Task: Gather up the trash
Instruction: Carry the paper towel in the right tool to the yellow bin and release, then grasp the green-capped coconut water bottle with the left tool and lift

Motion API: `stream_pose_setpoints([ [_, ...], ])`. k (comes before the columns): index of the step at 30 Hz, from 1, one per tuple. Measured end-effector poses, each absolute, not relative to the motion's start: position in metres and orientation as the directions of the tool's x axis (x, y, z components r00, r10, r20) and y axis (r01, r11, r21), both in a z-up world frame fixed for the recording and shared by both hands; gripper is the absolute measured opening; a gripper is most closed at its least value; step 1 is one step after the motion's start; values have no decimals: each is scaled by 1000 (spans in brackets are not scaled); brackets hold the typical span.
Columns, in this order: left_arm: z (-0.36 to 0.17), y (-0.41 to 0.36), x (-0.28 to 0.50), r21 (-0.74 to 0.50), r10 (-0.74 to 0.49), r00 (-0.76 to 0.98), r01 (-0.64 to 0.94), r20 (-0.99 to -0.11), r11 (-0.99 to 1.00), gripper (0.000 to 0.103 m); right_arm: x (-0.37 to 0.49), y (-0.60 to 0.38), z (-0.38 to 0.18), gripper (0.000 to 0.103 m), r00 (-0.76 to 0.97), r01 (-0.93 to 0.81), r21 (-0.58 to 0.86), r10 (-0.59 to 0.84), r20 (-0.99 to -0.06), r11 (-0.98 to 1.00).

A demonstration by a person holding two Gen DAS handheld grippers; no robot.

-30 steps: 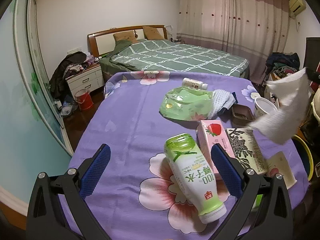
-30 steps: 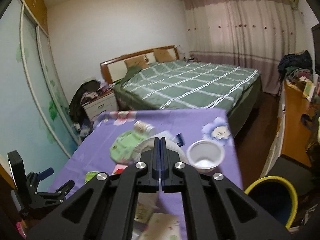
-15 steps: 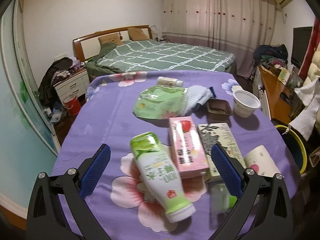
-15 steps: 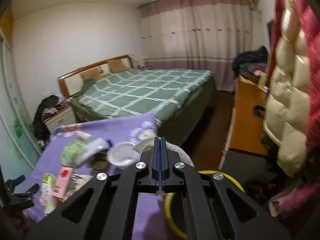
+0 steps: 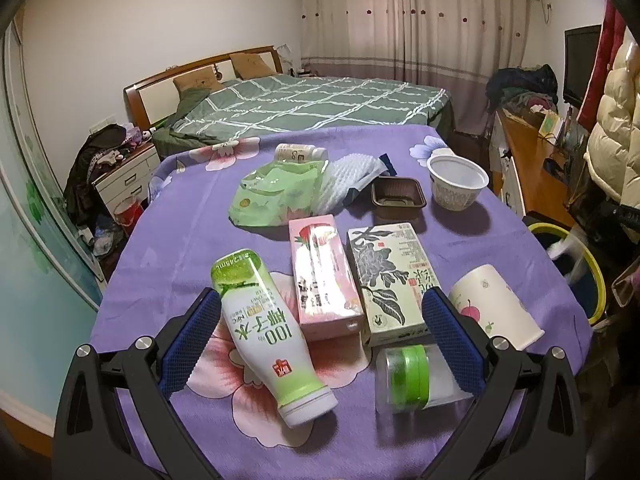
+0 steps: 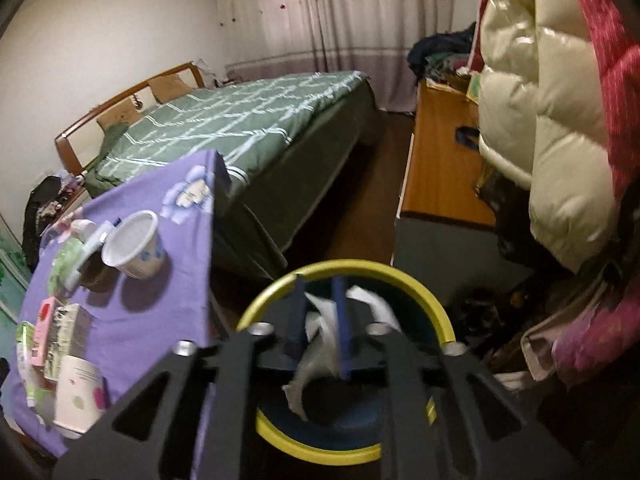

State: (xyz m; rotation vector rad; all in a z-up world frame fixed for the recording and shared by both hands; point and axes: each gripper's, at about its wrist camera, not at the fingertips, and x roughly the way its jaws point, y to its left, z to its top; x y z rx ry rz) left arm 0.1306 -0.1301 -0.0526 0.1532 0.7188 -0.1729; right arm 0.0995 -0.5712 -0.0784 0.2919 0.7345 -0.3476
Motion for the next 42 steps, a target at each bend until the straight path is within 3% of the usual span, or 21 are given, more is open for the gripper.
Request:
stream_pose_setpoints([
  [17,-96,-89,151,142,84,656,36,-750,989,99,100,-547,-84,27,710,354,185,-135,-691,917],
  [28,-119,-85,154,74,31,604,47,-797,996,99,104,-536,-83,27,718,321,200,-100,-689,926],
  [34,-109,-82,177,92,66,619,10,-783,996,99,106,-531,-83,27,719,309,207,-86,-689,928],
  [42,-110,-63,183,124,74,586,45,-807,991,87,106,-537,-85,27,715,313,213,-82,-695,926],
])
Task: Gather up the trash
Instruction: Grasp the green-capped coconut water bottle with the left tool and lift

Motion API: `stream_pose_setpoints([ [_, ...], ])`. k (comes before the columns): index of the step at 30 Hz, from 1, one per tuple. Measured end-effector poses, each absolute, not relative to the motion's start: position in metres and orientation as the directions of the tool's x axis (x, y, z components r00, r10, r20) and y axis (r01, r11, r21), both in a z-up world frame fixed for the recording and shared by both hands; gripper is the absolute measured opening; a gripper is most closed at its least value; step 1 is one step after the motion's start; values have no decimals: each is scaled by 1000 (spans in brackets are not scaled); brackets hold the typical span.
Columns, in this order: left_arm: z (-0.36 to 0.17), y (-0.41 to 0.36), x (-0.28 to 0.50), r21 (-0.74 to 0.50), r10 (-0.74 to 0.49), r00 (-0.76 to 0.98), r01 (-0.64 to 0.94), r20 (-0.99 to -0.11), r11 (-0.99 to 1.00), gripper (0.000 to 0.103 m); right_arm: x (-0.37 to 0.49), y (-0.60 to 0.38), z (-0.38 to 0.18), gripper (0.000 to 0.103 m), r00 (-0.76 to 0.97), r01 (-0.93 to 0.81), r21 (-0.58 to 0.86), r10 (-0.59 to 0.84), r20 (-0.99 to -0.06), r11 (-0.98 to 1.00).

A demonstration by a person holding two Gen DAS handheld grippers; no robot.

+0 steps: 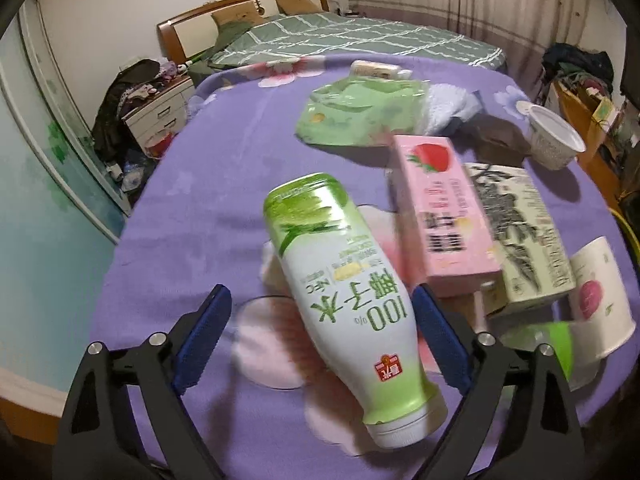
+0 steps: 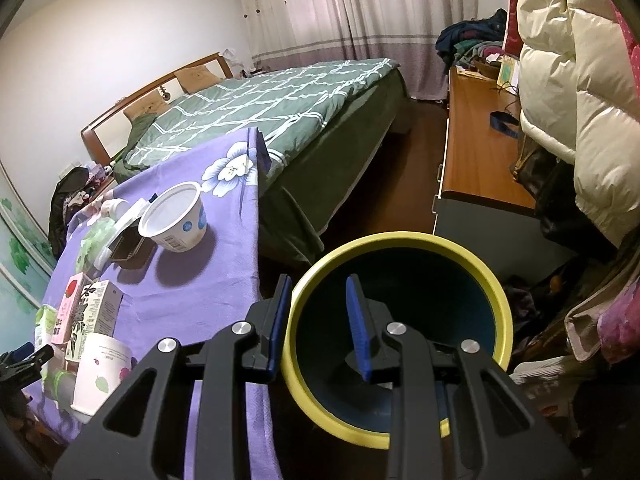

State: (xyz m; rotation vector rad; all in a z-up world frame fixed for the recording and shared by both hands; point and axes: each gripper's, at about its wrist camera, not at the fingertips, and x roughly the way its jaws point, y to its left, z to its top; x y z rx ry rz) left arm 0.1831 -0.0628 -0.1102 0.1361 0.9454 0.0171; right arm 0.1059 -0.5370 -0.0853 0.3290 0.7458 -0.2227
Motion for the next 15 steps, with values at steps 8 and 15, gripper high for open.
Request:
stream_pose_setpoints([
  [8,-115,-46,205,128,76,520,64,-851,990,87,111,-529,-86,27,717,290,223,-57,-695,931],
  [15,-127,-28,228,44,44,477,-12,-878,999,87,113,-525,-81,27,722,277,217,-54,-690,936],
])
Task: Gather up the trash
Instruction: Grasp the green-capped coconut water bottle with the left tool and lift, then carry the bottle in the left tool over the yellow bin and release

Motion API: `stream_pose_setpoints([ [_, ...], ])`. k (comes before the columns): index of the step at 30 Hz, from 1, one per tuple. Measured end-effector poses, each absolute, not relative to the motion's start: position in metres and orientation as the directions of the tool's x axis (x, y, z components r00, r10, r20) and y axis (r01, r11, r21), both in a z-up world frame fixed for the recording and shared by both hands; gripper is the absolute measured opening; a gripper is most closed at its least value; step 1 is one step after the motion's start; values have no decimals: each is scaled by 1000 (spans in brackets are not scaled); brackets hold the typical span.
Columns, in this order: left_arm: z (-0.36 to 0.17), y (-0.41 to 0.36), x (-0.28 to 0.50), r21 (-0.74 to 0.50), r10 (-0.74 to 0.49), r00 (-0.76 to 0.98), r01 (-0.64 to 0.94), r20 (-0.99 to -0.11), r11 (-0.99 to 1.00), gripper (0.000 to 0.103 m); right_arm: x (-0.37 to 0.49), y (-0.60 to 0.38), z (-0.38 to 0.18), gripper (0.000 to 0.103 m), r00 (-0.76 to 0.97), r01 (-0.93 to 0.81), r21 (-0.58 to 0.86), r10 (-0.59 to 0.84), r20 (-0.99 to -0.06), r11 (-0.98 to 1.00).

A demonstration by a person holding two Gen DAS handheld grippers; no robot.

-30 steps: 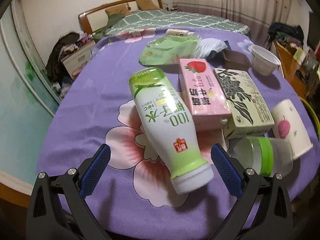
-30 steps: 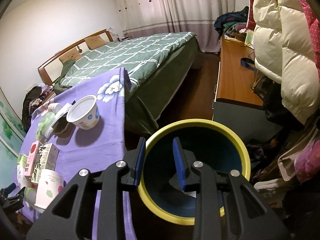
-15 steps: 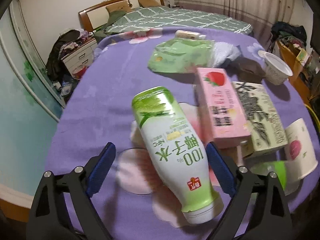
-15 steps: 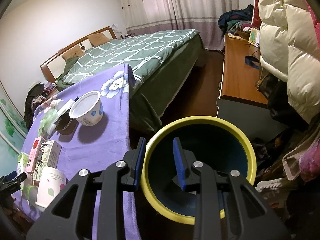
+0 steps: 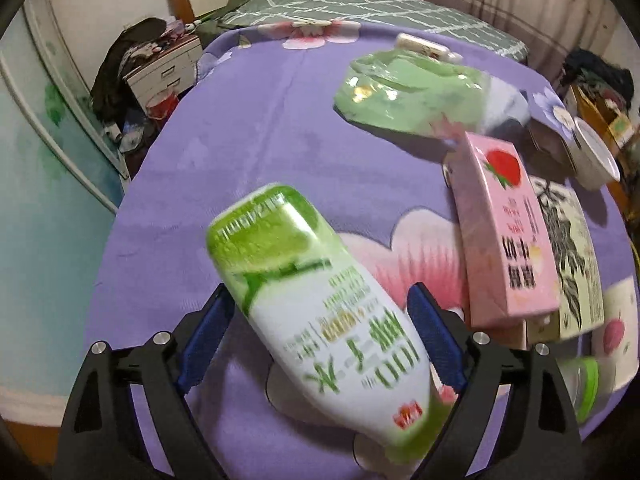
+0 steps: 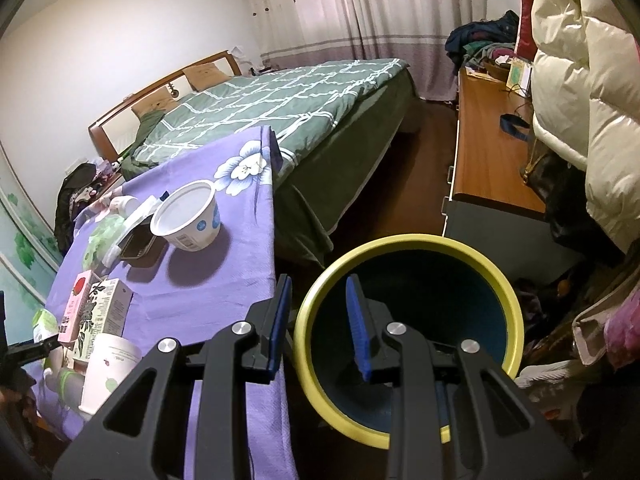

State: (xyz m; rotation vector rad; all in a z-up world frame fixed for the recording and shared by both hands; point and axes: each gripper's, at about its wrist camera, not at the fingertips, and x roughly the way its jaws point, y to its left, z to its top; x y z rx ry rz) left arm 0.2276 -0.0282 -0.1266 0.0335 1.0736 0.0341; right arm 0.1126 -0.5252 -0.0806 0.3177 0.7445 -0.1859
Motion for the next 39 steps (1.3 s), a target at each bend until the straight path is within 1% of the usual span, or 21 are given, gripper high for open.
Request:
stream_pose_setpoints([
  [4,-127,-27,235,54,48,480,-2,-876,999,83,114,-523,-81,27,723,265,218,-44,-690,939],
  [6,-125,-30,236,66,43,487,29,-872,997,81,114,-524,-81,27,721,261,217,-41,-692,941],
  [8,-121,-38,233,52,-6,497,102,-868,993,70,114,-524,-81,27,719,261,218,-38,-694,940],
  [10,-118,-48,230,51,-48,500,181,-865,982,65,115,-526,-82,27,718,262,221,-36,-695,939],
  [12,-119,-56,229,77,-48,493,230,-869,970,64,116,-526,-81,27,717,261,220,-36,-696,940],
  [14,-120,-60,233,104,-26,489,236,-872,966,65,116,-526,-81,27,718,259,221,-35,-695,940],
  [15,-121,-60,235,122,-5,487,230,-874,966,68,116,-526,-81,27,718,256,220,-33,-695,941],
  [16,-122,-60,238,145,21,488,218,-872,965,76,116,-525,-81,27,719,253,219,-32,-694,942],
  [17,-121,-60,239,152,29,492,212,-870,965,79,116,-524,-81,27,719,251,217,-32,-694,943],
  [19,-122,-57,246,136,22,479,203,-877,970,79,117,-524,-81,27,719,248,216,-30,-694,944],
  [23,-125,-50,252,72,-28,458,200,-888,977,57,116,-522,-80,27,719,242,215,-27,-694,946],
  [24,-124,-49,250,65,-38,464,204,-885,977,56,115,-523,-80,27,721,241,216,-26,-693,946],
  [30,-98,-53,229,63,-69,539,223,-840,973,53,109,-523,-75,27,733,234,223,-21,-680,946],
  [39,-23,-86,187,123,-124,672,308,-730,943,51,90,-529,-66,27,760,233,245,-19,-650,941],
])
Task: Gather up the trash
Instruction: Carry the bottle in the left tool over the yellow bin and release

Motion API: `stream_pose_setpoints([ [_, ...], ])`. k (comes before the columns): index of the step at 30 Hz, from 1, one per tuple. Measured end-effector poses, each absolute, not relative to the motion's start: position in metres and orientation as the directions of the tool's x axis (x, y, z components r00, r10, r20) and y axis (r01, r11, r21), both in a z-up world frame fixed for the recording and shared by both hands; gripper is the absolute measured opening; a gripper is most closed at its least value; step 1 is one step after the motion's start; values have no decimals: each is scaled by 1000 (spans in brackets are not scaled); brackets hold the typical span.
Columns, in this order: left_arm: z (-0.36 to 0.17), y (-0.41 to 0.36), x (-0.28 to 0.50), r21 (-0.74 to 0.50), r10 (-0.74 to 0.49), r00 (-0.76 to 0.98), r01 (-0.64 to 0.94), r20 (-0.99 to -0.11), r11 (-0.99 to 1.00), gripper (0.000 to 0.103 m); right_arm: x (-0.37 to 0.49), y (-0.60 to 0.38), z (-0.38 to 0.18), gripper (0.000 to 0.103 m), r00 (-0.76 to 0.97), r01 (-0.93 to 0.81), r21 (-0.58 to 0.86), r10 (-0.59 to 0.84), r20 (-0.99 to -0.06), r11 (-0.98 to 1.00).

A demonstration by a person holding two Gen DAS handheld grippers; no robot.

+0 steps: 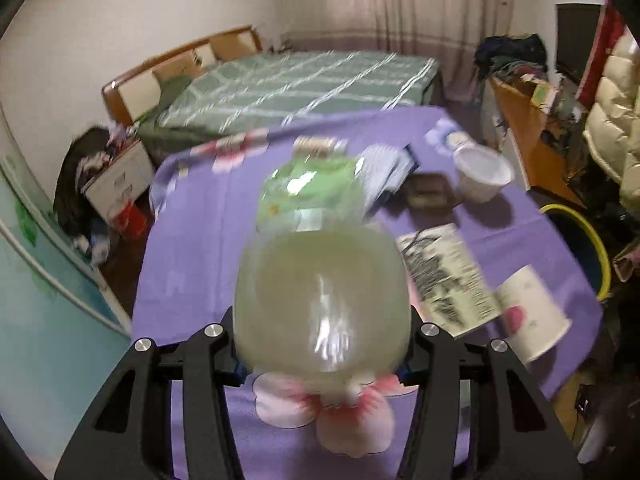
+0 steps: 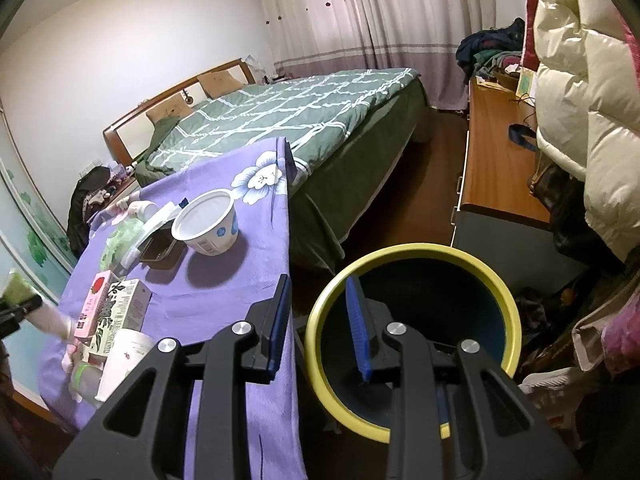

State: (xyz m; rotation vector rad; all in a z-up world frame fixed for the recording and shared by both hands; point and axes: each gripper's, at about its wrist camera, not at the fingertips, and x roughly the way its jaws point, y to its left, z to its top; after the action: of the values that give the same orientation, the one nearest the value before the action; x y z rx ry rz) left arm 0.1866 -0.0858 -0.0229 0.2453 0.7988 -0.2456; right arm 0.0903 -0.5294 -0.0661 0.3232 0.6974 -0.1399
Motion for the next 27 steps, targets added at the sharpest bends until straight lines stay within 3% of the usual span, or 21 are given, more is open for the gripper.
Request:
stream_pose_setpoints([
  [14,44,-221,152,136,-360,667,570,-652,811,51,32,-582,-66,27,775,336,263,-107,-623,904],
  [27,-9,-412,148,33,-512,438,782,-739,622,51,-7,-633,-89,27,739,441,269,-177,-650,856],
])
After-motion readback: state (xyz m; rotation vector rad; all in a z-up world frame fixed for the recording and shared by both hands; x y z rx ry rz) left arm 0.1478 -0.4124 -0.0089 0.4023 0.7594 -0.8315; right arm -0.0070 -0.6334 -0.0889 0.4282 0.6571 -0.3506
